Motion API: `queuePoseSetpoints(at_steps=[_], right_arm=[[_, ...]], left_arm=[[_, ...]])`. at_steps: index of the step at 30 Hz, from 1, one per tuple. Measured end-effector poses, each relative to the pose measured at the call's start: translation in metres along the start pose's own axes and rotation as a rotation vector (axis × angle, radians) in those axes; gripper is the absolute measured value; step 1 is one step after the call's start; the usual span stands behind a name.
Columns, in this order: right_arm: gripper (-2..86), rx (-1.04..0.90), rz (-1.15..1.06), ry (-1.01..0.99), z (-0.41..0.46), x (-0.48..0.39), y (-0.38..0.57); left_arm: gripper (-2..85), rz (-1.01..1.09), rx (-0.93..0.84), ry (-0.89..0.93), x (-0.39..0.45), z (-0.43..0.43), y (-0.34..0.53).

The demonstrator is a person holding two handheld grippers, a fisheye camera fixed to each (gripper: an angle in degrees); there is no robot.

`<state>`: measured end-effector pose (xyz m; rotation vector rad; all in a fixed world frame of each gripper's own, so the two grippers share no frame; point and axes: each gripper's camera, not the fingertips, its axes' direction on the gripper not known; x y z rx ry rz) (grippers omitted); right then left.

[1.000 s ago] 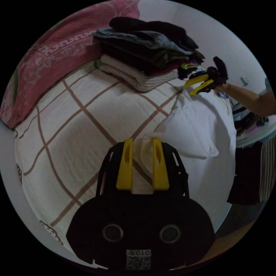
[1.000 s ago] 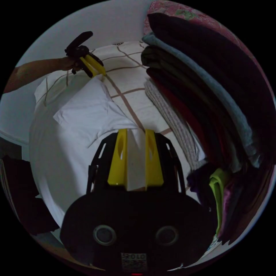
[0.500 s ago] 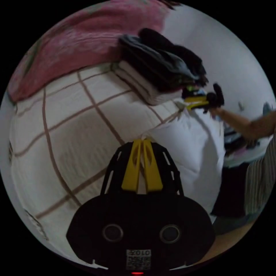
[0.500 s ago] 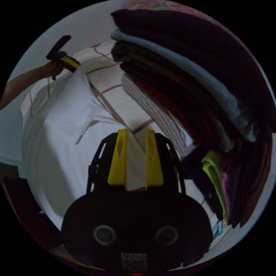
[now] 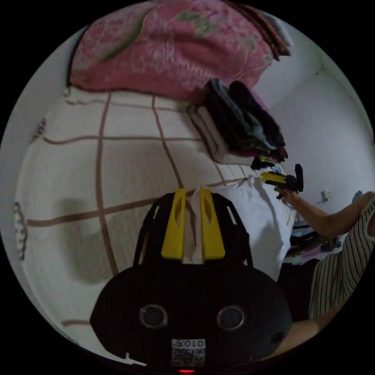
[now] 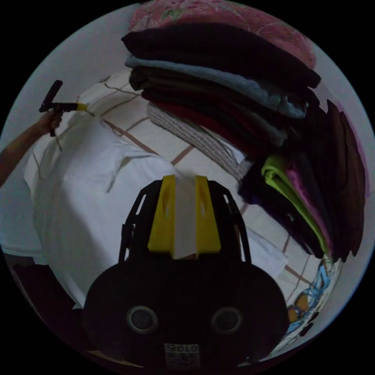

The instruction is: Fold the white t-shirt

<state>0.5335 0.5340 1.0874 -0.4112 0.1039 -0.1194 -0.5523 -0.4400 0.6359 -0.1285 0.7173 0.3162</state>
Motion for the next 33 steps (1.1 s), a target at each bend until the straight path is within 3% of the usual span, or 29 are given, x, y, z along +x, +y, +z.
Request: queuePoseSetpoints(at_steps=[2,4,9,12,15,22,26,29,33], right_arm=[[7.0,0.036,0.020,-0.129,-0.005,-0.011,0.004],[6.9,0.062,0.036,-0.222,-0.005,-0.033,0.009],[6.4,0.036,0.027,-0.252,0.010,-0.076,0.008],[6.5,0.017,-0.044,-0.198,0.018,-0.102,0.006],[6.9,-0.079,-0.121,-0.092,0.036,-0.120,0.009],[7.3,0.029,-0.082,-0.072,0.008,-0.121,0.022],[7.1,-0.005,-0.190,-0.107,0.005,-0.144,0.031],[6.7,-0.140,-0.218,-0.078,0.020,-0.161,0.036],[5.6,0.032,-0.090,-0.127,-0.022,-0.169,0.042]], left_arm=[[5.1,0.035,0.005,-0.032,0.027,-0.004,0.020],[5.4,0.032,-0.099,-0.005,0.046,0.013,0.034],[5.6,-0.061,-0.092,0.082,0.081,0.052,0.082],[5.6,0.006,-0.029,0.093,0.106,0.066,0.104],[5.9,-0.002,-0.166,0.096,0.107,0.100,0.120],[6.1,0.050,-0.106,-0.055,0.111,0.093,0.154],[6.4,0.034,-0.216,-0.048,0.112,0.099,0.194],[6.9,-0.013,-0.054,-0.100,0.116,0.060,0.231],[8.3,-0.159,0.036,-0.214,0.118,0.006,0.299]])
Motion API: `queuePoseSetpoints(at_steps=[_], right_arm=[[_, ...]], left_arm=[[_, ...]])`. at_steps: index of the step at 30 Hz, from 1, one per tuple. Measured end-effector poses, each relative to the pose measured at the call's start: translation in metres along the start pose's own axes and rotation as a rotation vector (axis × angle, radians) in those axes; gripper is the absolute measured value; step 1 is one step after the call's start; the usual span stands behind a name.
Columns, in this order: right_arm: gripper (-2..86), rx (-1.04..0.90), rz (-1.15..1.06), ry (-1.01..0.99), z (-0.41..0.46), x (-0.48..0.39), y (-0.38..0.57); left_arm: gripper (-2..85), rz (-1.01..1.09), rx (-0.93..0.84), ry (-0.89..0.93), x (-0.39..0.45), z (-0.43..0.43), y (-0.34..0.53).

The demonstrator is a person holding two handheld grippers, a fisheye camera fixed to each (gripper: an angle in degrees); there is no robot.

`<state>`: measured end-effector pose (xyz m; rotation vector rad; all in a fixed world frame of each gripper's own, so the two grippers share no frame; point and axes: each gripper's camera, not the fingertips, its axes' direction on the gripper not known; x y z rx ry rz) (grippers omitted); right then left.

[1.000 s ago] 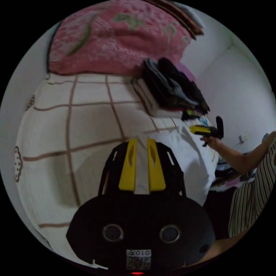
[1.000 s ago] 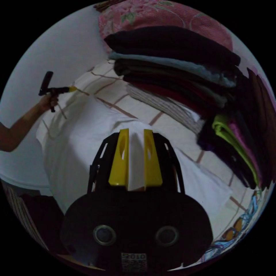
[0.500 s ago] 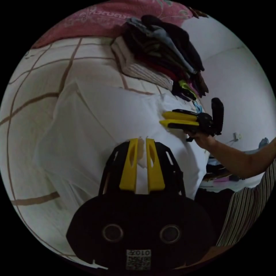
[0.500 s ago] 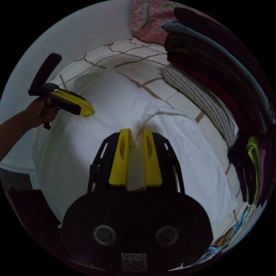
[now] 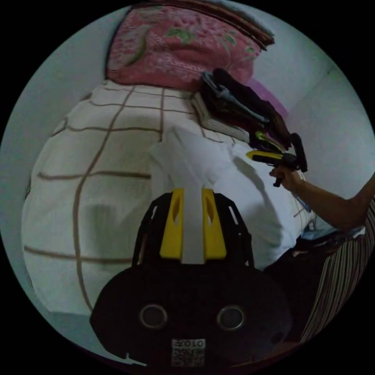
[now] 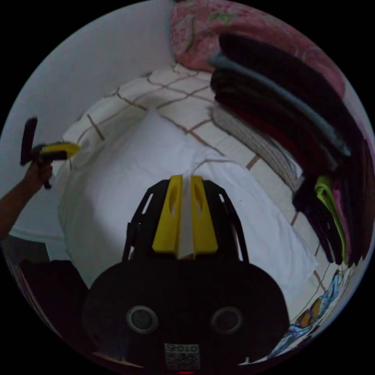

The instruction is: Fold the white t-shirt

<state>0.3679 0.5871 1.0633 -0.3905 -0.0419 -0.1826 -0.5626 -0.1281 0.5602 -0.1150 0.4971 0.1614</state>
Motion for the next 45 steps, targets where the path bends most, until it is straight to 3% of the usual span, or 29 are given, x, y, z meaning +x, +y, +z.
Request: queuePoseSetpoints(at_steps=[4,8,17,23,27,32,35,37,40,45], right_arm=[[5.9,0.079,-0.058,-0.086,-0.037,-0.044,0.012],[6.0,0.052,-0.173,-0.168,-0.053,-0.094,0.029],[5.8,-0.040,-0.313,-0.249,-0.064,-0.185,0.056],[5.6,-0.086,-0.335,-0.222,-0.058,-0.214,0.063],[5.3,-0.072,-0.322,-0.223,-0.056,-0.231,0.074],[5.3,-0.035,-0.282,-0.212,-0.054,-0.246,0.089],[5.3,-0.013,-0.250,-0.198,-0.052,-0.252,0.099],[5.2,0.000,-0.213,-0.170,-0.049,-0.253,0.106],[5.2,0.006,-0.144,-0.134,-0.044,-0.252,0.116],[5.5,-0.042,-0.143,-0.092,-0.024,-0.265,0.134]], left_arm=[[10.5,-0.170,-0.080,-0.052,-0.019,-0.032,0.098],[12.4,-0.235,-0.221,0.041,-0.020,-0.025,0.183],[12.3,0.000,-0.516,0.166,0.020,0.060,0.263],[5.6,-0.055,-0.393,0.341,0.016,0.066,0.265],[3.9,-0.048,-0.420,0.381,0.022,0.051,0.273],[4.6,-0.130,-0.420,0.643,0.017,0.024,0.234],[6.9,-0.168,-0.219,0.729,0.018,0.007,0.172],[9.4,-0.171,-0.147,0.703,0.021,0.004,0.136],[12.2,-0.146,-0.183,0.554,0.027,0.010,0.101],[13.8,0.028,-0.147,0.266,0.048,-0.006,0.097]])
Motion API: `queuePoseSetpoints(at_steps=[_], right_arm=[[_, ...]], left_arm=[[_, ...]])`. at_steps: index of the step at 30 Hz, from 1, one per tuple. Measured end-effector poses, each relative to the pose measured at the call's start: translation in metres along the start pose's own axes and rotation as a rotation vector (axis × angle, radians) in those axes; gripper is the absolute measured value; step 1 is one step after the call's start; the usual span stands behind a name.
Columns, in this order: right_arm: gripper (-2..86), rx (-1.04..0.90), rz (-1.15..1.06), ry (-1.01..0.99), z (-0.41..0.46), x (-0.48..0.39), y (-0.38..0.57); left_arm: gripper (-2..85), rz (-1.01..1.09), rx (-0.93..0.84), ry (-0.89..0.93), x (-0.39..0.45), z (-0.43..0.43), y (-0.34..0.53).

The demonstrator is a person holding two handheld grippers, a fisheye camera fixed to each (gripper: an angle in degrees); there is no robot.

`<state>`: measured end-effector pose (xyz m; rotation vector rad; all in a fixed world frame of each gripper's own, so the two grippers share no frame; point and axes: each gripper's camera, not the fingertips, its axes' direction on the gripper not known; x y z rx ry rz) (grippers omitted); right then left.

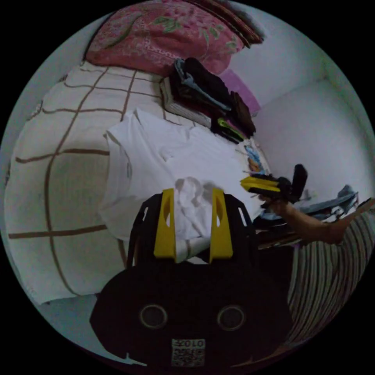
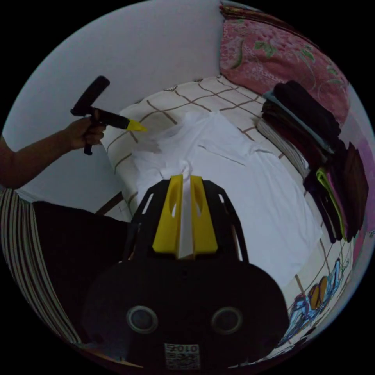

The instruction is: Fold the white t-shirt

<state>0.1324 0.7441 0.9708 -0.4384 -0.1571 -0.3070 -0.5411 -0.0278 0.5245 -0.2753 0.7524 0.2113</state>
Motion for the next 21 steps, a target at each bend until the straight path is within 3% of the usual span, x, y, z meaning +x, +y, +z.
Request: queuePoseSetpoints(at_steps=[5,10,17,21], right_arm=[[6.4,-0.077,0.050,-0.110,0.038,-0.021,0.017],[7.0,-0.156,0.118,-0.211,0.085,-0.048,0.029],[7.1,-0.200,0.083,-0.181,0.124,-0.076,0.029],[7.2,-0.219,0.010,-0.170,0.143,-0.096,0.025]], left_arm=[[14.7,0.288,-0.212,-0.267,0.015,0.029,0.003],[14.7,0.496,-0.398,-0.341,0.017,0.058,0.001],[11.9,0.599,-0.544,-0.238,0.017,0.079,-0.005],[10.3,0.582,-0.533,-0.200,0.016,0.083,-0.014]])
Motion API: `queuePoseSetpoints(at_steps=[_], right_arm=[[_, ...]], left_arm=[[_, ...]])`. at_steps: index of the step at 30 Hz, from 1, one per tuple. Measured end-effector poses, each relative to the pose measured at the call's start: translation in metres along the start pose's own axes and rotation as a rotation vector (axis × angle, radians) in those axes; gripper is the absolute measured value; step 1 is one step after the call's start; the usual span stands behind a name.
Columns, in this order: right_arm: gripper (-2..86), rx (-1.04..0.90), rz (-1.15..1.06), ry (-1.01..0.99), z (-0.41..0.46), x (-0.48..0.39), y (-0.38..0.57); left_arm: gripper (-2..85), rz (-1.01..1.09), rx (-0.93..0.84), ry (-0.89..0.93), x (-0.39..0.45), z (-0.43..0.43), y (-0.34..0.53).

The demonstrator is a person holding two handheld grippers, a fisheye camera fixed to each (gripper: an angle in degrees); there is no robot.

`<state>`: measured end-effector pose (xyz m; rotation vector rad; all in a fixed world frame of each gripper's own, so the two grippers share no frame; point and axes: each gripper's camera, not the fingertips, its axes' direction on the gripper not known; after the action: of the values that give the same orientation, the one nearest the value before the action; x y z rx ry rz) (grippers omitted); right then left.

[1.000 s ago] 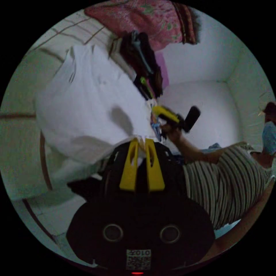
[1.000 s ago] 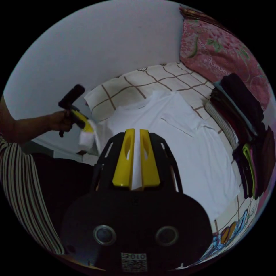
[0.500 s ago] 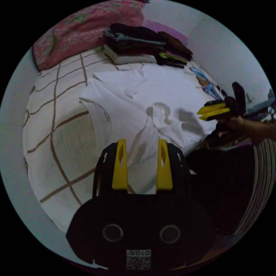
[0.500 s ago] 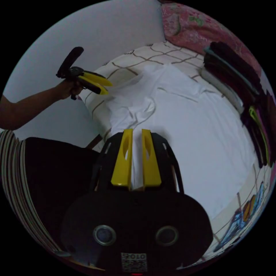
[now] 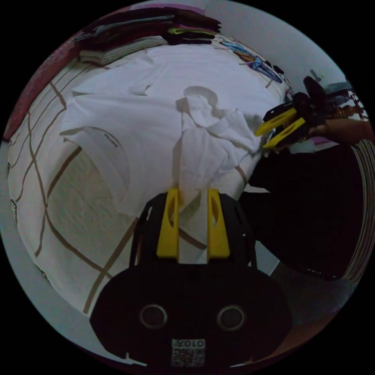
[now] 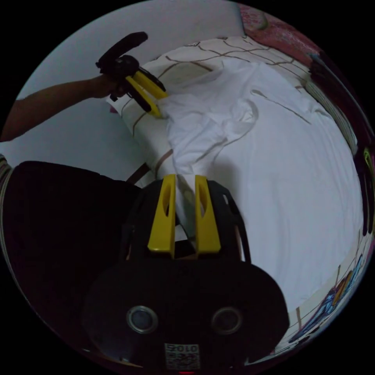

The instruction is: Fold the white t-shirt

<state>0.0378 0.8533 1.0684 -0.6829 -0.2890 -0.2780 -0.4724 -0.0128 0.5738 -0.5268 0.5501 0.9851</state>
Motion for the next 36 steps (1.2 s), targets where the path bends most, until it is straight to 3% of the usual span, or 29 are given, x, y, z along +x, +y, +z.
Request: queuePoseSetpoints(at_steps=[11,23,31,36], right_arm=[[6.5,-0.038,0.017,0.032,0.035,-0.004,-0.006],[4.6,-0.065,-0.036,0.069,0.067,-0.007,-0.009],[2.8,-0.057,0.066,-0.007,0.059,0.026,0.028],[3.1,-0.123,0.151,0.058,0.071,0.042,0.038]], left_arm=[[1.2,0.017,-0.003,0.070,-0.018,-0.014,-0.023],[0.1,-0.101,0.059,0.239,-0.055,-0.030,-0.009],[0.2,-0.194,0.042,0.337,-0.078,-0.029,0.000],[1.0,-0.295,0.067,0.363,-0.092,-0.023,0.010]])
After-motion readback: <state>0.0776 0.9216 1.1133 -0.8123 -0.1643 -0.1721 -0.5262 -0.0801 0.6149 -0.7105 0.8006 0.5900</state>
